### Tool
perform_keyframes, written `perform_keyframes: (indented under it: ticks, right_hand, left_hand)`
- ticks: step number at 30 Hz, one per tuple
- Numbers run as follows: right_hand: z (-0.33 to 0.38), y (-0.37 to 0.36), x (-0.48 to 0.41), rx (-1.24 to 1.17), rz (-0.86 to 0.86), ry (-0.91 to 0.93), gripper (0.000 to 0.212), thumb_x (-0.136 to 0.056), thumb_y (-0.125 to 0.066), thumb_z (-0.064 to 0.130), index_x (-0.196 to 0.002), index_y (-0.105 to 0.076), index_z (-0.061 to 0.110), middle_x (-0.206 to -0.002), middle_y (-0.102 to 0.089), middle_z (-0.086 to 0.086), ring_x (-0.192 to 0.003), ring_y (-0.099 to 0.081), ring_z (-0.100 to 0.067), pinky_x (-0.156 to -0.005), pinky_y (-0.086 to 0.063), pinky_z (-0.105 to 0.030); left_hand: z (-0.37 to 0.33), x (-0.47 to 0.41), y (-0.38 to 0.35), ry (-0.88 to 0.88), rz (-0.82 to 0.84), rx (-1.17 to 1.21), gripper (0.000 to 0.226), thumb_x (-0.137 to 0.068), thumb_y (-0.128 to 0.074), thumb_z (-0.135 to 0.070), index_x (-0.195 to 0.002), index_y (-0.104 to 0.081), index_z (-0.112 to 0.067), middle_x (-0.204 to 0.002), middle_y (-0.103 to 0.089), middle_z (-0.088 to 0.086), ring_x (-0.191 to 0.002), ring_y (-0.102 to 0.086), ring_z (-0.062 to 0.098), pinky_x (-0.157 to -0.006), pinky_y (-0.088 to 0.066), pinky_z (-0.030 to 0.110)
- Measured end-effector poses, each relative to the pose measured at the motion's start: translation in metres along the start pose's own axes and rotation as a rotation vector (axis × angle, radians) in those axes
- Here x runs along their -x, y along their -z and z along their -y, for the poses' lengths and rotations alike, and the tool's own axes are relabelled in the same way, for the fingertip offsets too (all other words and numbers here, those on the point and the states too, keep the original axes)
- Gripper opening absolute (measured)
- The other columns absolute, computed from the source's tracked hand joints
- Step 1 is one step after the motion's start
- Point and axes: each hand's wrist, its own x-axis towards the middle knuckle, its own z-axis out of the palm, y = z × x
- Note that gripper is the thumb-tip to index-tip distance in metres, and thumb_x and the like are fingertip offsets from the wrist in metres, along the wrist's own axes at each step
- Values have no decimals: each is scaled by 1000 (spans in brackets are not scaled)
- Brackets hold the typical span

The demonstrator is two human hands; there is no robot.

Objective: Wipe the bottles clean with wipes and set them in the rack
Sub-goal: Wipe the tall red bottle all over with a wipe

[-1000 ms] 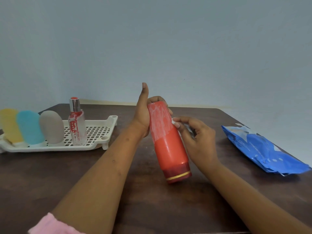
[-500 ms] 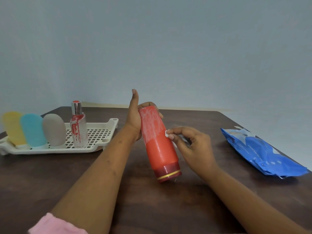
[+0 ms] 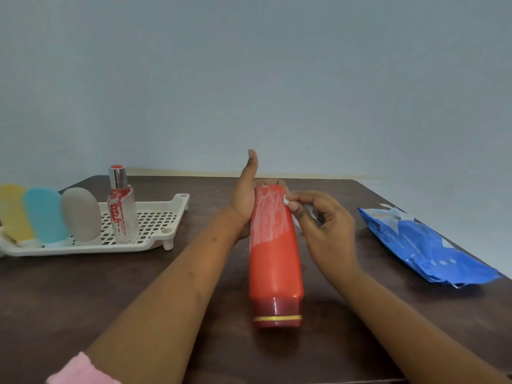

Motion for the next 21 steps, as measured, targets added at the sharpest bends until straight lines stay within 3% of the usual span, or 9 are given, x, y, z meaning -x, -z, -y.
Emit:
perform_keyframes:
  ticks: [10, 14, 21]
  right_hand:
    - [-2, -1, 0, -123, 26, -124, 15, -83, -68, 11, -97, -71, 17, -97, -71, 5, -96, -65, -6, -85, -50, -18]
    - [0, -2, 2, -82, 82, -71, 15, -82, -69, 9, -94, -71, 18, -94, -70, 7, -94, -64, -1, -82, -47, -11]
    - [1, -1, 5, 48, 216, 57, 14, -83, -69, 16, -95, -72, 19, -92, -68, 11, -90, -62, -1, -78, -48, -12]
  left_hand:
    - [4, 0, 1, -33, -12, 52, 84, -84, -14, -77, -69, -48, -3, -58, -54, 9, -53, -52, 18, -54, -49, 24]
    - [-2, 4, 8, -56, -78, 71, 84, -84, -16, -75, -70, -52, 0, -68, -68, 15, -59, -62, 21, -60, -53, 27]
    - [-10, 6, 27, -100, -228, 22, 89, -87, -12, -75, -68, -56, 0, -60, -63, 13, -50, -56, 20, -51, -48, 23]
